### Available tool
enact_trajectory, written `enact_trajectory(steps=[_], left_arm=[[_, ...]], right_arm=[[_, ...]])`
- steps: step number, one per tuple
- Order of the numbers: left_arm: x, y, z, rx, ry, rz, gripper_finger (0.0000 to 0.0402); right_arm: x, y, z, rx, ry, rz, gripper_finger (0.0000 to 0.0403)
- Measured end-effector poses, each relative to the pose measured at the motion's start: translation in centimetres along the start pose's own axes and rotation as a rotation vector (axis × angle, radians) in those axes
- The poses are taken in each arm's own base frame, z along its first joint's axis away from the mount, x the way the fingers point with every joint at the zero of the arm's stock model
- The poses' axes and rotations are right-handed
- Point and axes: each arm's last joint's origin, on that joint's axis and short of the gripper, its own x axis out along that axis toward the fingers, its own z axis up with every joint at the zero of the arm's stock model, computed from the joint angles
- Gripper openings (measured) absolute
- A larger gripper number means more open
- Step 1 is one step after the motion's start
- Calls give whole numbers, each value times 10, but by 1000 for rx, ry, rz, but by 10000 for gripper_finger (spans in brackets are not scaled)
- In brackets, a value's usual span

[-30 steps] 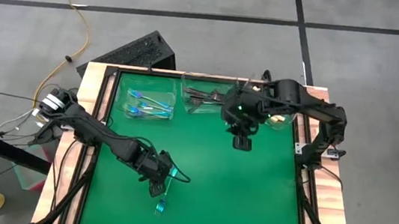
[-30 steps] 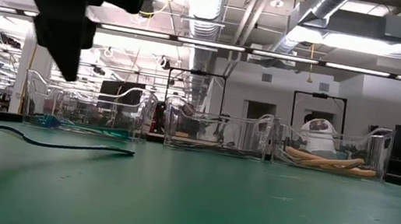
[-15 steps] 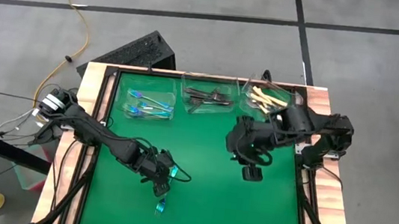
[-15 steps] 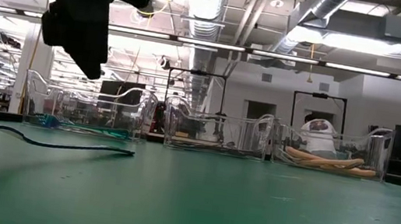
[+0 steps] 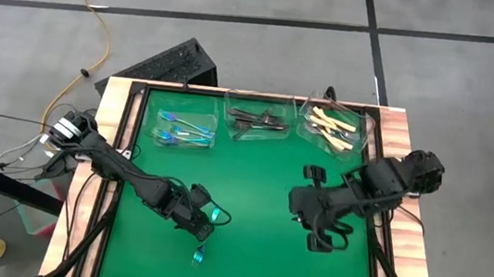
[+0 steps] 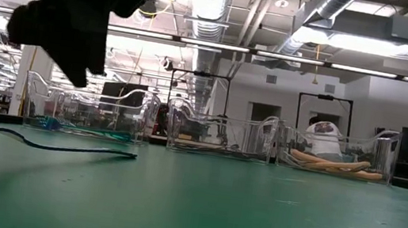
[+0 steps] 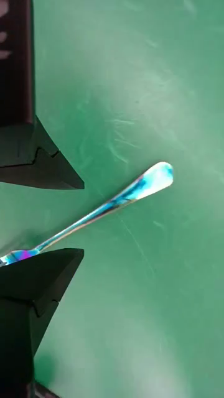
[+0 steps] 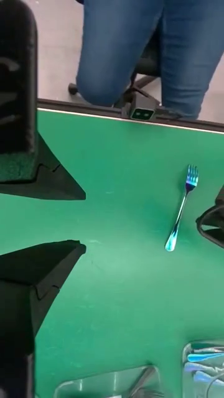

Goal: Sort silverware by color (type)
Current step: Put the blue fork into the left transparent bin

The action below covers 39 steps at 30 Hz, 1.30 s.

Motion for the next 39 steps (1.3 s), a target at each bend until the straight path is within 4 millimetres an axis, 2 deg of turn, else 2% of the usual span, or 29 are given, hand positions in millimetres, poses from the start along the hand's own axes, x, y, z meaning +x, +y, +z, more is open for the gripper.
enact_trajectory(steps=[6, 12, 21, 31, 39], left_arm=[[20, -5, -12, -42, 47, 16, 148], [36, -14, -15, -6, 59, -47, 148], [37, -12, -18, 27, 47, -12, 152], [53, -12, -27, -28, 84, 21, 195], [57, -10, -25, -32, 110, 40, 187]], right_arm=[[-5, 22, -9, 0, -45, -57, 138], [-8, 34, -15, -2, -71, -77, 138], [-9, 36, -16, -26, -94, -113, 138], [-9, 35, -16, -54, -116, -159, 138], [-6, 37, -17, -62, -109, -160, 138]])
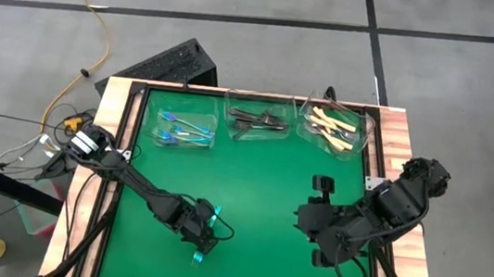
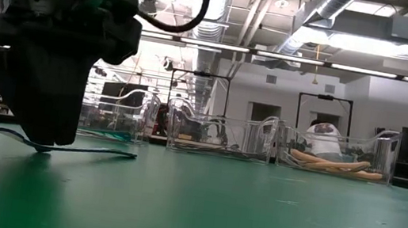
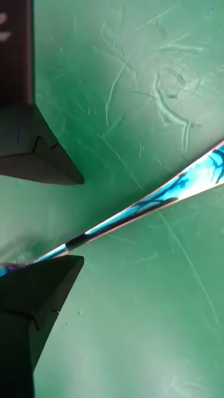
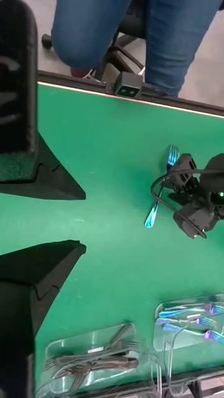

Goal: Sort silverware by color (type)
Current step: Put the blue fork into the left transparent bin

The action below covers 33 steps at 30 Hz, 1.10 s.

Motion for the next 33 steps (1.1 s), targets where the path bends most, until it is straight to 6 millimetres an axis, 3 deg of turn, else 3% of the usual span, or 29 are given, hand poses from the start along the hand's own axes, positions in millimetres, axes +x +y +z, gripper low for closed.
enact_trajectory(steps=[7, 16, 22, 28, 33], left_arm=[[0, 5, 3, 40, 15, 46, 134], [0, 17, 23, 112, 35, 112, 11], [0, 21, 29, 153, 32, 139, 3], [-3, 34, 29, 286, 6, 290, 1], [-19, 42, 25, 299, 8, 354, 0]], right_arm=[[0, 0, 0, 1, 0, -1, 138], [0, 0, 0, 1, -3, -5, 138], [0, 0, 0, 0, -11, -22, 138], [0, 0, 0, -1, -11, -23, 138], [0, 0, 0, -1, -10, -23, 138]])
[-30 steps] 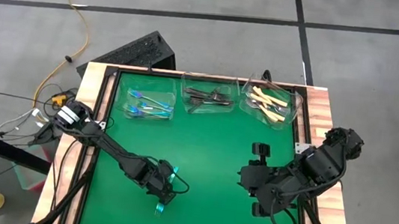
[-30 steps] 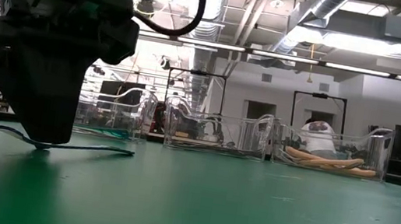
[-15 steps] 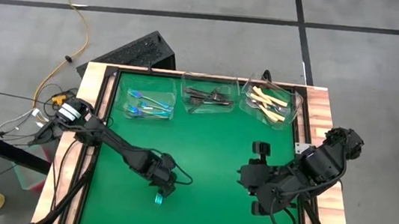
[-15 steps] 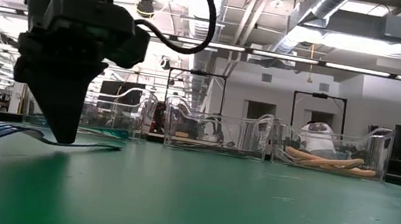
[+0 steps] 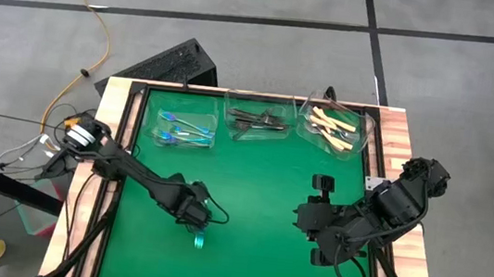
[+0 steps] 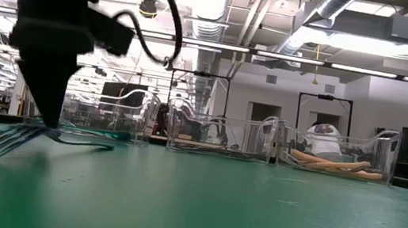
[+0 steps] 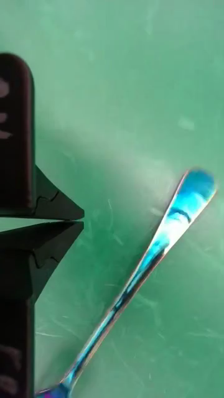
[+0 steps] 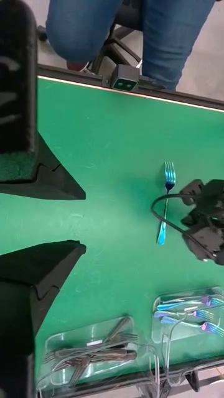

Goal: Sort silverware by color (type)
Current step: Put the blue fork into the left transparent bin

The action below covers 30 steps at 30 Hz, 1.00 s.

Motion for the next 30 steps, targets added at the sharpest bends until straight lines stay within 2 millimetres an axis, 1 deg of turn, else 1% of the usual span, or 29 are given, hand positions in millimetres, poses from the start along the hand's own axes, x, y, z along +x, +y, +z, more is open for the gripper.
enact_trajectory(steps=[3, 6, 9, 13, 18, 21, 25, 30], left_arm=[[-14, 8, -1, -7, -25, 5, 0], [-22, 13, -2, -84, -31, 3, 0], [-23, 13, -1, -216, -33, -14, 0], [-24, 8, 0, -253, -52, -55, 5], [-22, 5, 1, -320, -82, -95, 30], [-17, 3, 1, -308, -87, -134, 47], [-9, -1, -1, -342, -71, -211, 73], [-8, -1, 0, -341, -66, -237, 111]], right_arm=[[0, 0, 0, -3, -2, -3, 138], [0, 0, 0, -6, -10, -22, 138], [0, 0, 0, -26, -12, -27, 138], [0, 0, 0, -28, -12, -27, 138], [-1, 1, 0, -20, -14, -23, 138], [-1, 1, 0, -17, -14, -22, 138], [-1, 1, -1, -16, -14, -22, 138], [-1, 1, 0, -16, -14, -22, 138]])
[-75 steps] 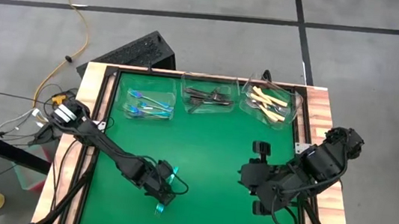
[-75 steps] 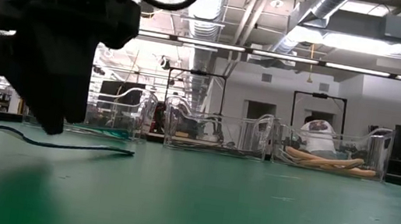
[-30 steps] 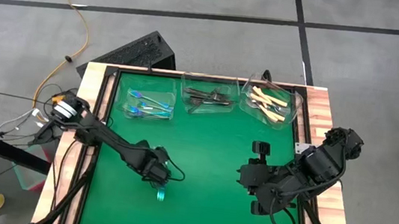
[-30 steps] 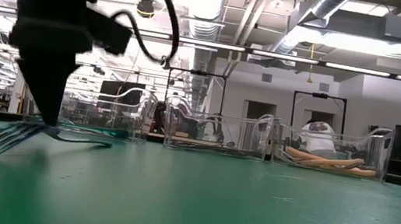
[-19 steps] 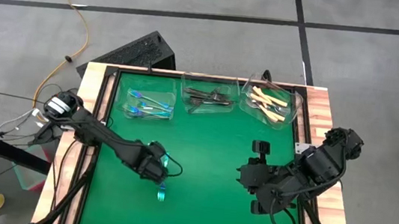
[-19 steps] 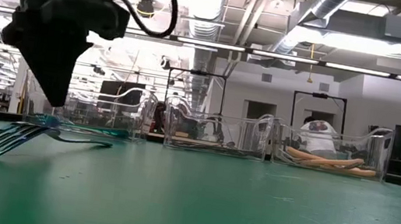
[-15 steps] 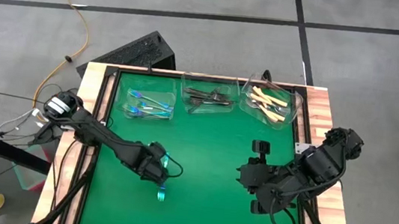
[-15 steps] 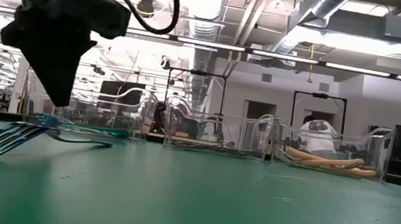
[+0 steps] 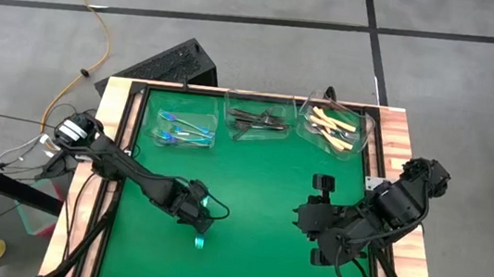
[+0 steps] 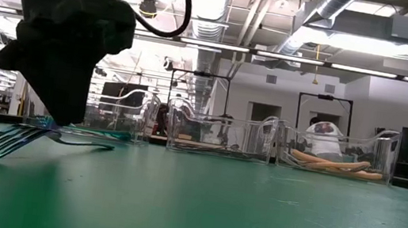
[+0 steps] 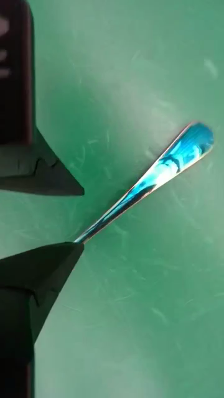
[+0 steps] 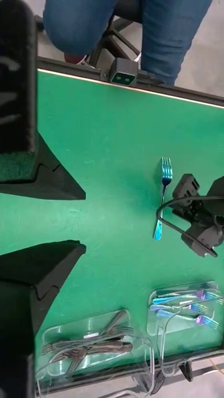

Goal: Sort silverware by color (type)
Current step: Put the blue fork into the left transparent bin

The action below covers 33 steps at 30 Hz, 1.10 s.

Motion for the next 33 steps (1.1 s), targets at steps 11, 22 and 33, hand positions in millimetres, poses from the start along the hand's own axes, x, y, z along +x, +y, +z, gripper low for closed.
enact_trajectory(steps=[11, 22, 33], left_arm=[[13, -4, 2, -8, 35, -23, 161], [20, -1, 3, 37, 78, 13, 162], [15, 24, -2, 169, 177, 254, 109]], right_arm=[[-1, 2, -1, 9, 0, 5, 138], [-1, 3, -1, 18, 0, 9, 138], [-3, 6, -3, 10, -3, 15, 138]])
